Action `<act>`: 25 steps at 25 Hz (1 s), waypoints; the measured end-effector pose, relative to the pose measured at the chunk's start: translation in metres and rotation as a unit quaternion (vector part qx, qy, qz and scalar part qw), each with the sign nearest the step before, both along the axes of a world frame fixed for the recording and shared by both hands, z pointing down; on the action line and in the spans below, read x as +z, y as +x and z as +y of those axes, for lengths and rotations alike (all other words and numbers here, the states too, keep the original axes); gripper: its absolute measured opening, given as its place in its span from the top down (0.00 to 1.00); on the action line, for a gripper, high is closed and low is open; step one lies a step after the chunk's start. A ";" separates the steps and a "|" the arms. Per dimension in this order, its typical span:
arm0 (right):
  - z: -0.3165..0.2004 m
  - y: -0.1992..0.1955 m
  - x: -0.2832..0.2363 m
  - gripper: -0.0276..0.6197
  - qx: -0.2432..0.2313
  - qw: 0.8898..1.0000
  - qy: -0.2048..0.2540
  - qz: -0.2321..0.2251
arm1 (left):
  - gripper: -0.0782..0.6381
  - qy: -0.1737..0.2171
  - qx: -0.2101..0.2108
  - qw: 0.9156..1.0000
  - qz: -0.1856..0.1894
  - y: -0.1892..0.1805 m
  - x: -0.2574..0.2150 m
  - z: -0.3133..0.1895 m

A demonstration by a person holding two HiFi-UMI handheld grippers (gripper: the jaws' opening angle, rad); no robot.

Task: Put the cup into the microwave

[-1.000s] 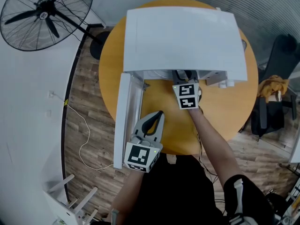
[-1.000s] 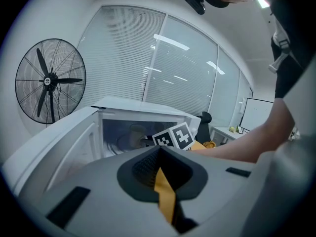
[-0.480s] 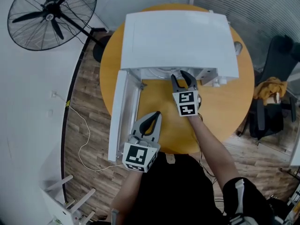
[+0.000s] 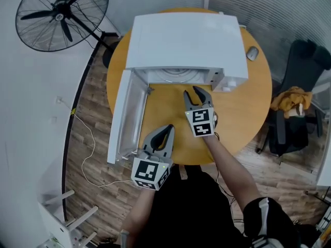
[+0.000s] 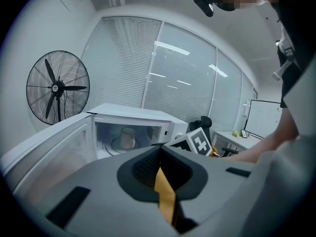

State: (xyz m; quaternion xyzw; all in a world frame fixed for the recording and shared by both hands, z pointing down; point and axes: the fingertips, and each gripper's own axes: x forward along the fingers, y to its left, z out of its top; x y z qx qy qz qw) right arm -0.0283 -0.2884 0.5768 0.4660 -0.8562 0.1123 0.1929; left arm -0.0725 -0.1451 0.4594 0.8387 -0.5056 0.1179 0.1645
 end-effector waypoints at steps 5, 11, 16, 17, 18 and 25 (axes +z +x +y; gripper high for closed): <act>0.022 0.008 -0.011 0.80 -0.014 1.000 0.001 -0.010 | 0.90 0.000 -0.012 1.000 -0.002 0.005 -0.002 0.015; 0.042 0.021 -0.020 0.88 -0.018 1.000 0.003 -0.017 | 0.90 -0.004 -0.013 1.000 -0.003 0.006 0.000 0.024; 0.059 0.030 -0.029 0.91 -0.011 1.000 0.004 -0.019 | 0.90 -0.005 -0.003 1.000 -0.003 0.006 0.001 0.030; 0.062 0.030 -0.033 0.91 -0.009 1.000 0.005 -0.020 | 0.90 -0.005 0.002 1.000 -0.004 0.005 0.000 0.031; 0.067 0.030 -0.036 0.92 -0.007 1.000 0.006 -0.022 | 0.90 -0.004 0.007 1.000 -0.005 0.005 -0.001 0.032; 0.112 0.029 -0.067 0.94 0.008 0.999 0.015 -0.028 | 0.90 0.010 0.041 0.999 -0.001 -0.001 -0.013 0.050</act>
